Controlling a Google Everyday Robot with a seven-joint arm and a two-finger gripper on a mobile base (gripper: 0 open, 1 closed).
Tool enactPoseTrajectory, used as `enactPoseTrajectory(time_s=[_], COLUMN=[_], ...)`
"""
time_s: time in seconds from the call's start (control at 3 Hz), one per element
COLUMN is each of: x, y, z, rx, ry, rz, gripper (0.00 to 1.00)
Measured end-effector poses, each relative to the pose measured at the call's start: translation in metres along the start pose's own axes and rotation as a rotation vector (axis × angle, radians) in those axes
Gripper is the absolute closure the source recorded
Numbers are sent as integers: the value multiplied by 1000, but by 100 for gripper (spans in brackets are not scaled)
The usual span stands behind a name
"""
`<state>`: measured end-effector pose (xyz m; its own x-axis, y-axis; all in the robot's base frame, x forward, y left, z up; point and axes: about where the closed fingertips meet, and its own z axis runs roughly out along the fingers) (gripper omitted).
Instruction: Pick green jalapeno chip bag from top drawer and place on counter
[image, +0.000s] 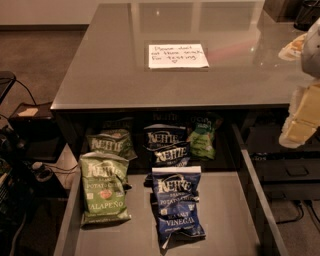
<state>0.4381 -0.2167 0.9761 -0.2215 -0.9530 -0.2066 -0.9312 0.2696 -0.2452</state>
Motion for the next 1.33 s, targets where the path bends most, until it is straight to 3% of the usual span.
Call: enactPoseTrajectory(time_s=[0.33,0.67,1.33], x=[0,-12,-94], y=[0,14,66], z=[0,11,43], rx=[0,-28,-123], ry=[0,-66,-283], rz=[0,-2,-33], gripper=[0,0,0])
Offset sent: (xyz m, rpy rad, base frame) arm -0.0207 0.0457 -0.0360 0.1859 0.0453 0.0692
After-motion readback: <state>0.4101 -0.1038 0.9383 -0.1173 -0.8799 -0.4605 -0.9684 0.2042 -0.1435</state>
